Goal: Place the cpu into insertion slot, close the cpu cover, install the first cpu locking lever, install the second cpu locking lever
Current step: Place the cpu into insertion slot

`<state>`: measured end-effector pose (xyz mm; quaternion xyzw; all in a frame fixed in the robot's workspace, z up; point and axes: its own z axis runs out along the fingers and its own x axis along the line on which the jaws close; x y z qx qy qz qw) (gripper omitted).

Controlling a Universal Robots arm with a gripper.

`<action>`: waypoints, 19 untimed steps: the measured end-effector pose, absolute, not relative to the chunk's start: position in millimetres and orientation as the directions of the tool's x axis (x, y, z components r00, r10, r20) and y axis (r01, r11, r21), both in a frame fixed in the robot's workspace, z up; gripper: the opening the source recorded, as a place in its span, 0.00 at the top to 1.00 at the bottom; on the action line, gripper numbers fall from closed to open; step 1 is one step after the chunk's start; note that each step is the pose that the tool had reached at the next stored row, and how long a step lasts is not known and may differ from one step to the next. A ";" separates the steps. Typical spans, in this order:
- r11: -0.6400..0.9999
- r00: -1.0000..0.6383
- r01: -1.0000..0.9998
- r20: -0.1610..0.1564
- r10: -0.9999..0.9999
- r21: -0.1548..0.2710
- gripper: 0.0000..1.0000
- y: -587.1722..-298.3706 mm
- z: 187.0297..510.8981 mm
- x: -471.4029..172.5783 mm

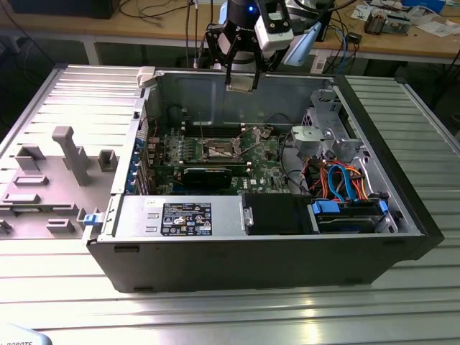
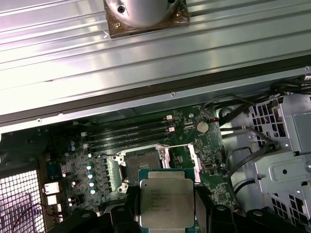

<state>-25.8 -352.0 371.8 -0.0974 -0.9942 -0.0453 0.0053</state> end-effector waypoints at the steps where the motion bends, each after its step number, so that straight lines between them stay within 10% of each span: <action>1: 0.977 -0.981 0.195 0.019 0.194 0.089 0.46 -352.0 371.8 -25.8; 19: 0.973 -0.977 0.215 0.019 0.214 0.089 0.46 -352.0 371.5 -25.8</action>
